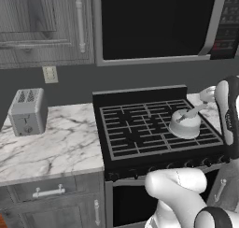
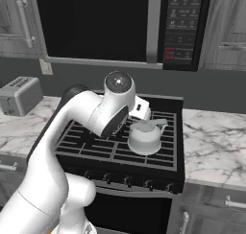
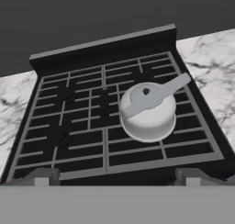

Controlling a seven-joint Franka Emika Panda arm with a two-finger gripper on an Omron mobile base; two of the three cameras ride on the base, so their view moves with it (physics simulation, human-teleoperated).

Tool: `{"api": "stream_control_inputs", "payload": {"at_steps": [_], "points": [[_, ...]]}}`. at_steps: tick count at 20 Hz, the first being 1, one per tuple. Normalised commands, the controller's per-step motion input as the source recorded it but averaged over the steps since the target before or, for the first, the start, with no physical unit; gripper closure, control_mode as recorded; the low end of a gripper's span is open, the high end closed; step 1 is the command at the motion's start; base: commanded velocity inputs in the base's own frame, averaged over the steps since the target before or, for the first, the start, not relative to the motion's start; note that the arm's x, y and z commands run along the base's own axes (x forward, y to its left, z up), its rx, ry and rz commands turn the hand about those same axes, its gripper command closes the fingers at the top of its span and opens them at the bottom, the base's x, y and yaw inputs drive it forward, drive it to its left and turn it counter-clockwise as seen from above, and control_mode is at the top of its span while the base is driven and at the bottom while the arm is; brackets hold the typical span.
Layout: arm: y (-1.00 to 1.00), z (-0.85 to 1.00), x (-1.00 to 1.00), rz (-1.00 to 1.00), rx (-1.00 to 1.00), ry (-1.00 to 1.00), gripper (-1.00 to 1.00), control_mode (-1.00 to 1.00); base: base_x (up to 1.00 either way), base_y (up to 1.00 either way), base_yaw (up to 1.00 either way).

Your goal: The kettle is done boiling. Turn off the stove, then wait for 300 timesteps before moving the kettle to the dining table.

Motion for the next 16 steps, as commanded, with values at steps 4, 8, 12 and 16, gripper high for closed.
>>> {"api": "stream_control_inputs", "payload": {"at_steps": [4,8,12,16], "points": [[-0.34,0.00,-0.32,0.00,0.00,-0.16,-1.00,-1.00,0.00,0.00,0.00],[-0.33,0.00,-0.35,0.00,0.00,-0.15,-1.00,-1.00,0.00,0.00,0.00],[-0.28,0.00,-0.33,0.00,0.00,-0.13,-1.00,-1.00,0.00,0.00,0.00],[-0.25,0.00,-0.22,0.00,0.00,-0.10,-1.00,-1.00,0.00,0.00,0.00]]}}
